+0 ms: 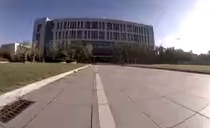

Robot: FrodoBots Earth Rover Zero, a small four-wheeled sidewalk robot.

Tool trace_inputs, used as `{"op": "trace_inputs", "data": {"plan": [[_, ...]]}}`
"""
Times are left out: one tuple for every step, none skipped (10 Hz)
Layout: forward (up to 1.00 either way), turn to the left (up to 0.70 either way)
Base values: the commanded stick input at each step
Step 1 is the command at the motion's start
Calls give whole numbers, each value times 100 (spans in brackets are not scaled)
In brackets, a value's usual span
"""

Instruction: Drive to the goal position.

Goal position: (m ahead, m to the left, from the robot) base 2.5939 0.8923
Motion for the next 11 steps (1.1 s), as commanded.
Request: {"op": "trace_inputs", "data": {"plan": [[70,0],[70,0],[70,0],[70,0],[70,0],[70,0],[70,0],[70,0],[70,0],[70,0],[70,0]]}}
